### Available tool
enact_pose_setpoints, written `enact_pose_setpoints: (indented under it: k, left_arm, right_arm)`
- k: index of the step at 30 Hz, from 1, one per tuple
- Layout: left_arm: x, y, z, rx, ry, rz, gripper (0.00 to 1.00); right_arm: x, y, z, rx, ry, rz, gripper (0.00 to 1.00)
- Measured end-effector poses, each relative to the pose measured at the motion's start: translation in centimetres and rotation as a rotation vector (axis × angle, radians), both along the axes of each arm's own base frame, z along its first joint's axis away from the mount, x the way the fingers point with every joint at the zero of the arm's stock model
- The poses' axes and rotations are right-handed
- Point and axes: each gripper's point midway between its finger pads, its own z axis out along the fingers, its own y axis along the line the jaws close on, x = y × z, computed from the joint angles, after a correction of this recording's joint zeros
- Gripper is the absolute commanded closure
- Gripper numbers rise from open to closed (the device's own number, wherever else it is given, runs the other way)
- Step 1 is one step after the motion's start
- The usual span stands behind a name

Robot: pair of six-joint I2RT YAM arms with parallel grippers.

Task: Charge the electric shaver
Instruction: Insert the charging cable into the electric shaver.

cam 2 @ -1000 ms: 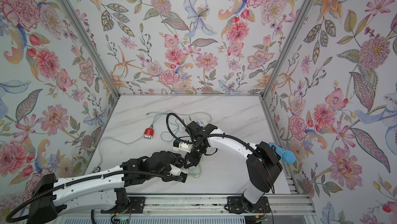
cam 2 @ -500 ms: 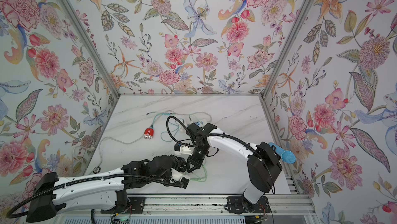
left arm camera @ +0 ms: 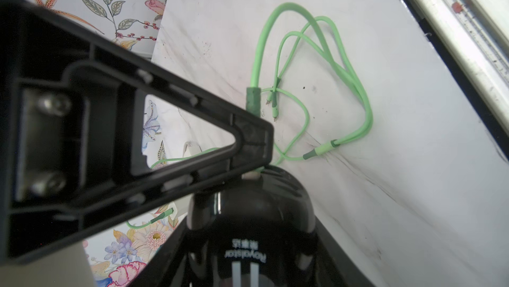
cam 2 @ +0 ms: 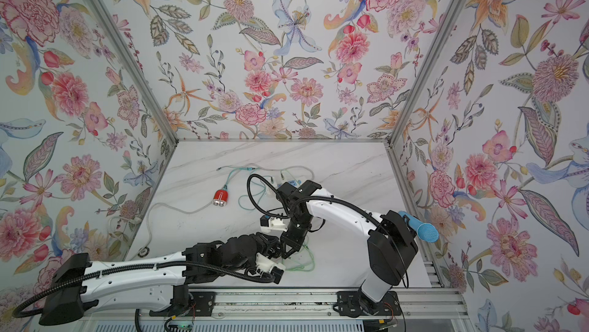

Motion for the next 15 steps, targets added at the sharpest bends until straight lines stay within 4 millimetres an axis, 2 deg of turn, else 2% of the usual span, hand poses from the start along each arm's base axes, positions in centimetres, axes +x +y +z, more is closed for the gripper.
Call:
enact_pose_setpoints:
  k: [7,15]
  left_arm:
    - [0.0,0.1,-1.0,-0.014,0.014,0.024,1.0]
    - [0.5,-0.5,-1.1,-0.04,0.018,0.057,1.0]
  right_arm:
    - [0.1,0.0,-0.9,-0.034,0.024,0.0,1.0]
    - [0.9,-0.6,-0.9,-0.042,0.041,-0.042,1.0]
